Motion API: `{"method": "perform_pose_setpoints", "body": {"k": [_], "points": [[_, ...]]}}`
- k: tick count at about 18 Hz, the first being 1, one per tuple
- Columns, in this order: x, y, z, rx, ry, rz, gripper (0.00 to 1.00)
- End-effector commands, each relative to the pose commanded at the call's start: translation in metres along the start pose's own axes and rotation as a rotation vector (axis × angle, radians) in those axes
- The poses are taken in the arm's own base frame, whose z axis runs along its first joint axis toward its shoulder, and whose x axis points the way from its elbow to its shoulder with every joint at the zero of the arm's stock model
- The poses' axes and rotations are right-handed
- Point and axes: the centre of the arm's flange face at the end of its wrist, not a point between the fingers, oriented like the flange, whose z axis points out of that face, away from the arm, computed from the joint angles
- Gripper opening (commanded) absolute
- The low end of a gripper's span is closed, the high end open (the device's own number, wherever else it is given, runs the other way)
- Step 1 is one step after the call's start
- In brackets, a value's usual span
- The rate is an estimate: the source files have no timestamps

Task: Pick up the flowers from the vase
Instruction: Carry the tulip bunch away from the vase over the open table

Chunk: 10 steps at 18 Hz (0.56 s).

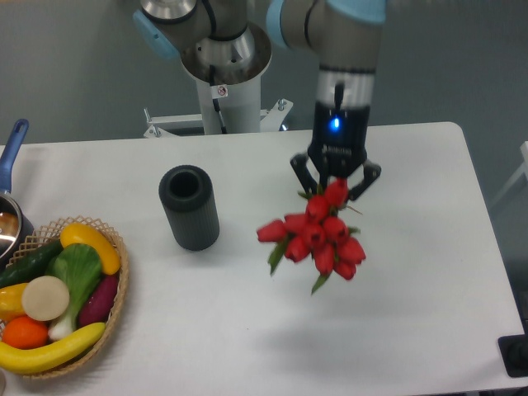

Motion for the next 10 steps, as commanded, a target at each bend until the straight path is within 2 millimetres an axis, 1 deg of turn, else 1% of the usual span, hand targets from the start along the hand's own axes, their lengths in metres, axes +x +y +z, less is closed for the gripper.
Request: {"method": "perform_pose_setpoints", "body": {"k": [2, 5, 6, 8, 10], "points": [[0.000, -0.014, 0.012, -0.072, 0.007, 0.020, 0.02], [-0.007, -0.025, 0.020, -0.207, 0.068, 0.023, 0.02], [-0.012, -0.033, 0.019, -0.218, 0.079, 0.027, 0.02], [-0.018, -0.040, 0.024, -0.256, 0.113, 0.024, 0.02], [-0.014, -0.043, 0.027, -0.283, 0.122, 0.035, 0.01]]}}
